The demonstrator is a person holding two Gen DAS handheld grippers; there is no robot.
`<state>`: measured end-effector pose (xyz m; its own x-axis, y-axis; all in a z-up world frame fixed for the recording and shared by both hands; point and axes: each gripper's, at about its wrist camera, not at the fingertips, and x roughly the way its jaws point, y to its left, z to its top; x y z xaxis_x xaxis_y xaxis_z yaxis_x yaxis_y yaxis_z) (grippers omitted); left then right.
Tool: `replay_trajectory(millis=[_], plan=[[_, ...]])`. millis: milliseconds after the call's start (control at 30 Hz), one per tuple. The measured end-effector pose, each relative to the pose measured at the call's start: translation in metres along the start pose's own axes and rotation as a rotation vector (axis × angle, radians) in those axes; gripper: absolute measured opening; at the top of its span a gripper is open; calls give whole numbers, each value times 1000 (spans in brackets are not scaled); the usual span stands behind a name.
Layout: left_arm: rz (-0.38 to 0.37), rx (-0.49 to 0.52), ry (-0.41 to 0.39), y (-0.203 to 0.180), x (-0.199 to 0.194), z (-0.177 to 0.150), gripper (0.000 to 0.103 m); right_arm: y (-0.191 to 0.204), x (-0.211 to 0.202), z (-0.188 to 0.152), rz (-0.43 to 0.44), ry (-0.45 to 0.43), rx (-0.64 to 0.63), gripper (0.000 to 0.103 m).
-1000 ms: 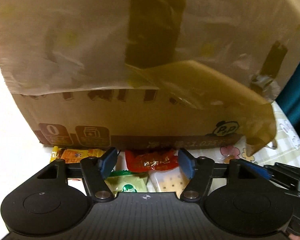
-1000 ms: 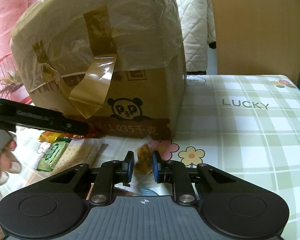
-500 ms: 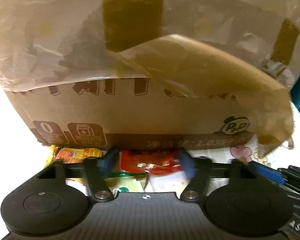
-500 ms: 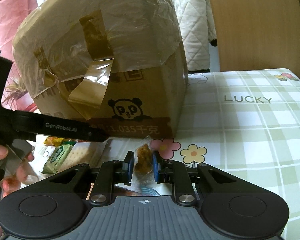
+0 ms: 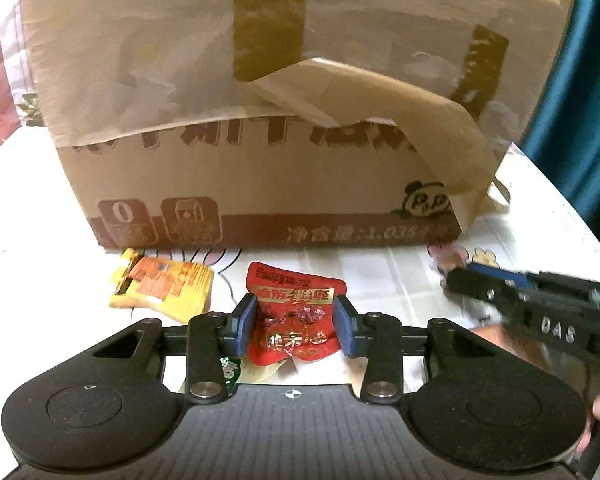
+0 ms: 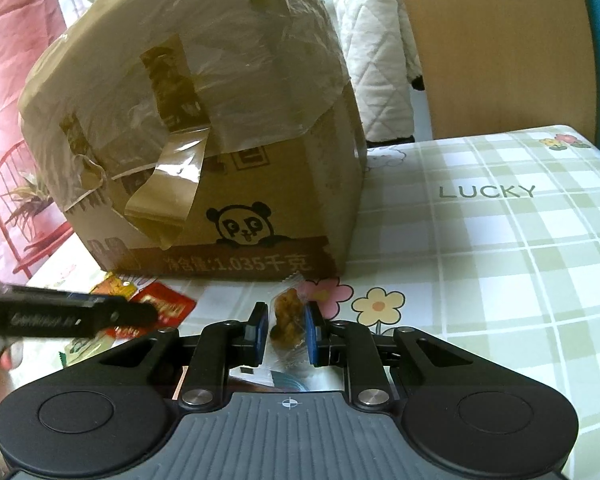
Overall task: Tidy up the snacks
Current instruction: 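Grasp the red printed packet with the left tool while the right tool holds the nut packet, then lift the red packet and nut packet over the box with both tools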
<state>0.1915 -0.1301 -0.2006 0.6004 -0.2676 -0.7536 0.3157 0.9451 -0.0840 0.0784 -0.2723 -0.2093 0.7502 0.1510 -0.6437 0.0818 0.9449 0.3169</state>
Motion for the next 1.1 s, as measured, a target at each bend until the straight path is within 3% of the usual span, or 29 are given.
replay_trajectory(millis=[233, 400, 900, 1100], plan=[[-22, 8, -14, 10, 1, -9, 65, -1, 0, 0, 6, 3, 1, 18], [-21, 25, -1, 25, -19, -6, 65, 0, 0, -1, 7, 3, 1, 18], [37, 31, 17, 25, 10, 7, 70, 2, 1, -1, 21, 7, 4, 18], [40, 13, 1, 29, 12, 8, 63, 0, 1, 0, 25, 7, 6, 18]])
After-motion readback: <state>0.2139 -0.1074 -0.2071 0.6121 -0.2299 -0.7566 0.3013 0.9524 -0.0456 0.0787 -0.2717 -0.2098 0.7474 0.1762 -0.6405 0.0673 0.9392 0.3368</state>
